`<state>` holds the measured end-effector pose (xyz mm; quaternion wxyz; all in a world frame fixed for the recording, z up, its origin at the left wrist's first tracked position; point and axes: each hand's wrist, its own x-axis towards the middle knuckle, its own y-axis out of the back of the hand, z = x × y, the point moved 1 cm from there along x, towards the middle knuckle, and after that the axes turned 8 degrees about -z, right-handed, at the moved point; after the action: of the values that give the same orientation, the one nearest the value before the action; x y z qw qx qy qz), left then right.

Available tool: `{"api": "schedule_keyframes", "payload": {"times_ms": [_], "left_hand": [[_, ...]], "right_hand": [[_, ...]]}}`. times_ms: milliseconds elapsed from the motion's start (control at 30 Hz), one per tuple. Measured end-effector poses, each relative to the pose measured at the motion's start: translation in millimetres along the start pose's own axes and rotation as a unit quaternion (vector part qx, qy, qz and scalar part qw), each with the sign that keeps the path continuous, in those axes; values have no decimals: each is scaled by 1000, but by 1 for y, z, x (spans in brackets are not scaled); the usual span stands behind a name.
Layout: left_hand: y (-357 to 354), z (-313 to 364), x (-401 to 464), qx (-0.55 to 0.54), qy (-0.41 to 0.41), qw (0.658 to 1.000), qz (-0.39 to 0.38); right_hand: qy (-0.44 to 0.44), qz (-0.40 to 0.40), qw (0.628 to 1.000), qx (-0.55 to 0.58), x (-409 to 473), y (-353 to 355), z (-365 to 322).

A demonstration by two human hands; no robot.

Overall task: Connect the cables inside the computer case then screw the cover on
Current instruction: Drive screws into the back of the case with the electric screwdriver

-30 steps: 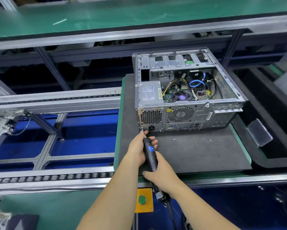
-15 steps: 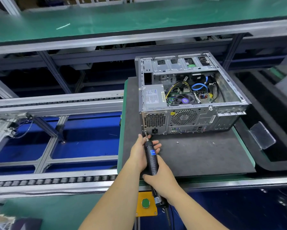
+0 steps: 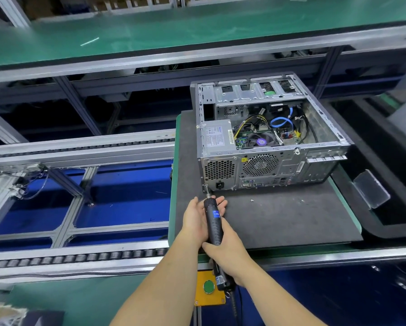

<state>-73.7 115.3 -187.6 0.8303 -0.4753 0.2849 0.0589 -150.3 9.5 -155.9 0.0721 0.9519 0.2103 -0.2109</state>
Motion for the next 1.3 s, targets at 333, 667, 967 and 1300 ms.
{"api": "schedule_keyframes", "payload": {"times_ms": [333, 667, 967, 1300], "left_hand": [[0, 1, -2, -31, -7, 1000, -1], [1, 13, 4, 365, -197, 882, 223], [-5, 31, 13, 507, -187, 838, 78], [1, 18, 11, 473, -199, 852, 101]], "right_hand": [[-6, -14, 1000, 21, 7, 0, -6], [11, -15, 1000, -16, 9, 10, -1], [6, 0, 999, -34, 8, 9, 2], [0, 7, 999, -52, 1, 12, 10]]}}
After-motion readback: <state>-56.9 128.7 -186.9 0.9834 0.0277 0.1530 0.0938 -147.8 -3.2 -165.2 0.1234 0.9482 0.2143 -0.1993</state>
